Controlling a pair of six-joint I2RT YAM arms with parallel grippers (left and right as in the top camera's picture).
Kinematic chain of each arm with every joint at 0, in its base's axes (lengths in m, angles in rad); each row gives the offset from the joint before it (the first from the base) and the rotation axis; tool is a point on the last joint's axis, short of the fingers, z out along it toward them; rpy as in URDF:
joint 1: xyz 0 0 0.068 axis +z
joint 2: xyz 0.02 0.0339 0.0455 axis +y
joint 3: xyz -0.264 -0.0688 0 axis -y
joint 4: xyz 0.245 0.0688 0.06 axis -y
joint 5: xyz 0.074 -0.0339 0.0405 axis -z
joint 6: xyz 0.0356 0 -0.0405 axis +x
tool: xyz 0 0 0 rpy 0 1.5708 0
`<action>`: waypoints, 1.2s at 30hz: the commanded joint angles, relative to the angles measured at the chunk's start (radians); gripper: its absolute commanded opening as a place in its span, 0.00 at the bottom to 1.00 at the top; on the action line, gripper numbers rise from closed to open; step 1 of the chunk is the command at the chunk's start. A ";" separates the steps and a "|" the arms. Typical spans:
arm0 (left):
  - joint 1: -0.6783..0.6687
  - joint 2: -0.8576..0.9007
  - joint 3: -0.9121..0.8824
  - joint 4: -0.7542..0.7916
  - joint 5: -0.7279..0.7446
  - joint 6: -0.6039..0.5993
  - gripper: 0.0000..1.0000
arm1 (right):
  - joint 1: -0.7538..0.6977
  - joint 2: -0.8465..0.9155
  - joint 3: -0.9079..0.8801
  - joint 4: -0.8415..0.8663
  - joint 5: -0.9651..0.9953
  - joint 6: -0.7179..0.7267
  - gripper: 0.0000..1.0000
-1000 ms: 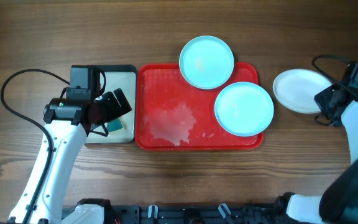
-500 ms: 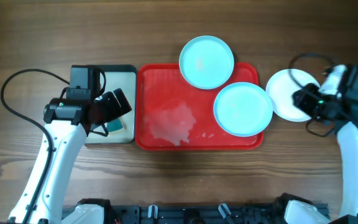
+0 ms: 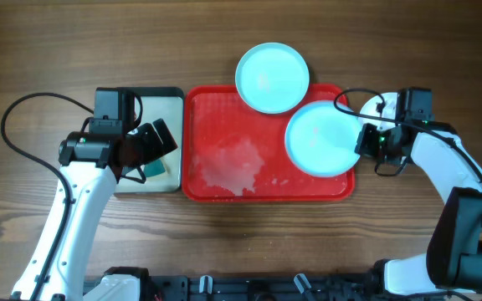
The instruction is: Clean dirty plates on tray and stack at the side
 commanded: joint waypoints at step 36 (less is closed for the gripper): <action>-0.004 0.417 -0.124 0.224 -0.148 -0.129 0.04 | 0.547 0.076 -0.014 0.130 0.074 0.253 0.04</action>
